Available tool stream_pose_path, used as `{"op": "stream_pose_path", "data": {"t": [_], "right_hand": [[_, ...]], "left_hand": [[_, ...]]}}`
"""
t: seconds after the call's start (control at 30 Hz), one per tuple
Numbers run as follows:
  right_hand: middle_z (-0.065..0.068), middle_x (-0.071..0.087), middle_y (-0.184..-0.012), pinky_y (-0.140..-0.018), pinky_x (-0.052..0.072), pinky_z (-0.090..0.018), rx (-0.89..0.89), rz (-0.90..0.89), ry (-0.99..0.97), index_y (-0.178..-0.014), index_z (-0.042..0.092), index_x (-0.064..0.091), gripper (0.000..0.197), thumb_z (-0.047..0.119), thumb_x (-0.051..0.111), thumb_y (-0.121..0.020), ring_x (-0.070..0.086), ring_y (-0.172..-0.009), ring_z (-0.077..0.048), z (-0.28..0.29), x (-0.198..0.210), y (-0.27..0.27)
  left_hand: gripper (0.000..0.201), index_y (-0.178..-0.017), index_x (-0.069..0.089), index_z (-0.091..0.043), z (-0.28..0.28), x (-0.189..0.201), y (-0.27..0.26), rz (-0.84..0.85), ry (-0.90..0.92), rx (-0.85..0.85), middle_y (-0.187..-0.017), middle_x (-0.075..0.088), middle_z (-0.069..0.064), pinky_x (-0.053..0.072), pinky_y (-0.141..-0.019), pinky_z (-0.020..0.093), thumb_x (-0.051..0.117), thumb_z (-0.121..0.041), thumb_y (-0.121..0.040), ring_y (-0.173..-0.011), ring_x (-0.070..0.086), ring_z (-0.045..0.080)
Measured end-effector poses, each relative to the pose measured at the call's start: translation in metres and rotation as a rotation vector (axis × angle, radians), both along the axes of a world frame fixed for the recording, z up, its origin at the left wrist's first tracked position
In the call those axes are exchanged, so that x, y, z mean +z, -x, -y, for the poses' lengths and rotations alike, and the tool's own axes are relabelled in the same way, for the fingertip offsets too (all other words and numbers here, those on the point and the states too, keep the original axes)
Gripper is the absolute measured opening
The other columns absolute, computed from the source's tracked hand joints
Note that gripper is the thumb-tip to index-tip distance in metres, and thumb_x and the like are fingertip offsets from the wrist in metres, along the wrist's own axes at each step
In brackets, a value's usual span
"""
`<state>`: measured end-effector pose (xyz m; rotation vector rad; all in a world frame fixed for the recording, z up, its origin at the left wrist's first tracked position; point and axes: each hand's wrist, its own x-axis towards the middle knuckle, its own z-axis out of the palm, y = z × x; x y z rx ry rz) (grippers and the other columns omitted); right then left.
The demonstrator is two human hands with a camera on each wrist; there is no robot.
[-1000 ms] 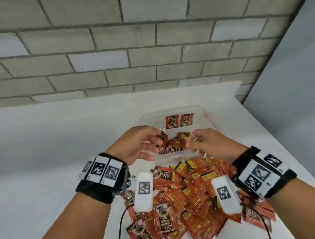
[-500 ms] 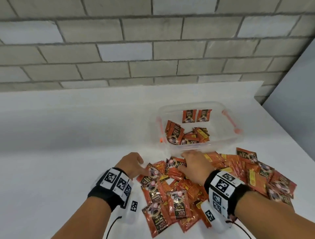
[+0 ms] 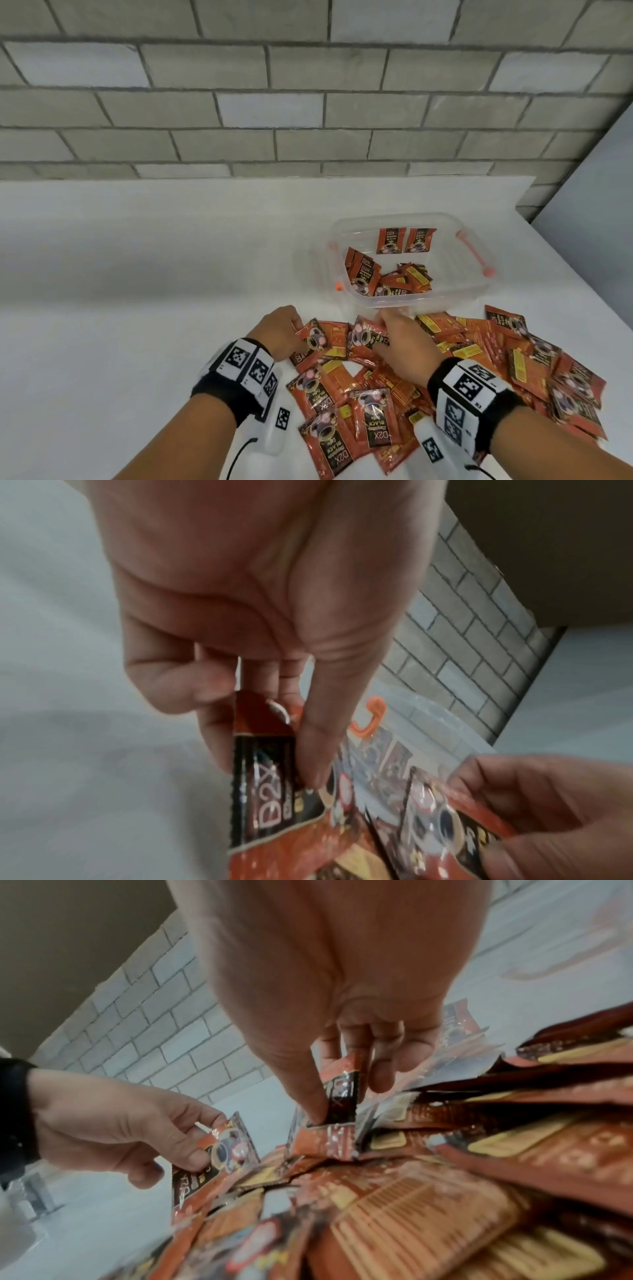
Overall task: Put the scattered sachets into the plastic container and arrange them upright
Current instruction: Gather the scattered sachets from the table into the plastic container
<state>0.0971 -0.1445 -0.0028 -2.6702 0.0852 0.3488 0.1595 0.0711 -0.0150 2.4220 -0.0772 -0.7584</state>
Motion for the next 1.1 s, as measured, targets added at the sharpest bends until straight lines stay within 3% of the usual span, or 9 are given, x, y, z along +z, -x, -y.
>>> {"op": "stream_pose_path", "data": {"t": [0.1, 0.2, 0.33, 0.4, 0.63, 0.73, 0.87, 0.97, 1.1], "right_hand": [[-0.004, 0.059, -0.122, -0.081, 0.041, -0.020, -0.048, -0.030, -0.092, -0.127, 0.016, 0.047, 0.034, 0.008, 0.050, -0.094, 0.055, -0.096, -0.013, 0.000, 0.005, -0.001], [-0.007, 0.051, -0.135, -0.094, 0.042, -0.029, -0.090, -0.088, -0.088, -0.138, 0.013, 0.039, 0.044, 0.018, 0.048, -0.096, 0.054, -0.114, -0.021, -0.003, 0.004, -0.002], [-0.008, 0.050, -0.134, -0.100, 0.043, -0.037, -0.033, -0.178, 0.121, -0.137, 0.015, 0.039, 0.064, 0.047, 0.060, -0.085, 0.050, -0.120, -0.026, -0.008, -0.008, -0.008], [-0.011, 0.048, -0.135, -0.101, 0.042, -0.041, 0.016, -0.204, 0.250, -0.138, 0.016, 0.038, 0.075, 0.059, 0.060, -0.080, 0.046, -0.123, -0.030, -0.009, -0.013, -0.010], [-0.012, 0.040, -0.135, -0.100, 0.042, -0.046, 0.047, -0.111, 0.331, -0.130, 0.017, 0.042, 0.072, 0.056, 0.068, -0.075, 0.031, -0.130, -0.030, -0.017, -0.011, -0.010], [-0.010, 0.043, -0.130, -0.098, 0.043, -0.043, 0.048, -0.042, 0.312, -0.123, 0.015, 0.044, 0.063, 0.048, 0.071, -0.076, 0.036, -0.126, -0.030, -0.021, -0.009, -0.004], [-0.003, 0.053, -0.104, -0.076, 0.042, -0.030, -0.022, -0.016, 0.068, -0.107, 0.017, 0.047, 0.036, 0.025, 0.072, -0.082, 0.053, -0.099, -0.021, -0.017, -0.004, -0.001], [0.000, 0.053, -0.105, -0.072, 0.038, -0.024, -0.077, -0.075, -0.062, -0.115, 0.017, 0.048, 0.032, 0.018, 0.066, -0.088, 0.051, -0.087, -0.015, -0.011, 0.007, 0.000], [0.001, 0.057, -0.101, -0.056, 0.040, -0.019, -0.135, -0.093, -0.217, -0.118, 0.018, 0.046, 0.033, 0.015, 0.063, -0.090, 0.054, -0.071, -0.010, 0.000, 0.020, 0.012]], "left_hand": [[0.025, -0.109, 0.049, -0.020, -0.009, 0.007, -0.002, 0.031, 0.035, -0.038, -0.103, 0.061, 0.000, 0.040, -0.068, 0.023, 0.064, -0.019, -0.089, -0.088, 0.057, 0.016], [0.024, -0.117, 0.044, -0.020, -0.013, 0.012, 0.003, 0.029, 0.012, -0.106, -0.109, 0.056, 0.001, 0.040, -0.069, 0.025, 0.053, -0.021, -0.095, -0.093, 0.053, 0.016], [0.045, -0.120, 0.042, -0.019, -0.010, 0.007, 0.022, -0.126, -0.016, -0.236, -0.115, 0.060, 0.002, 0.051, -0.085, 0.031, 0.068, -0.026, -0.084, -0.101, 0.059, 0.018], [0.061, -0.124, 0.040, -0.019, -0.008, 0.000, 0.033, -0.163, -0.041, -0.309, -0.118, 0.060, 0.000, 0.050, -0.083, 0.028, 0.077, -0.025, -0.077, -0.101, 0.059, 0.016], [0.063, -0.121, 0.049, -0.012, 0.001, -0.007, 0.039, -0.017, -0.157, -0.363, -0.117, 0.060, 0.004, 0.043, -0.075, 0.025, 0.084, -0.020, -0.068, -0.102, 0.057, 0.019], [0.063, -0.119, 0.049, -0.010, 0.006, -0.009, 0.037, -0.007, -0.170, -0.359, -0.115, 0.060, 0.006, 0.047, -0.075, 0.028, 0.084, -0.020, -0.068, -0.100, 0.058, 0.021], [0.059, -0.116, 0.039, -0.013, 0.004, -0.012, 0.032, -0.027, -0.096, -0.281, -0.104, 0.058, 0.005, 0.044, -0.064, 0.028, 0.080, -0.015, -0.073, -0.091, 0.056, 0.021], [0.059, -0.117, 0.040, -0.015, 0.000, -0.010, 0.024, -0.050, -0.018, -0.270, -0.106, 0.061, 0.005, 0.050, -0.069, 0.029, 0.080, -0.018, -0.074, -0.089, 0.060, 0.020], [0.046, -0.104, 0.047, -0.018, -0.008, -0.001, 0.010, -0.054, 0.101, -0.210, -0.090, 0.062, -0.005, 0.048, -0.050, 0.012, 0.081, -0.014, -0.074, -0.071, 0.059, 0.007]]}}
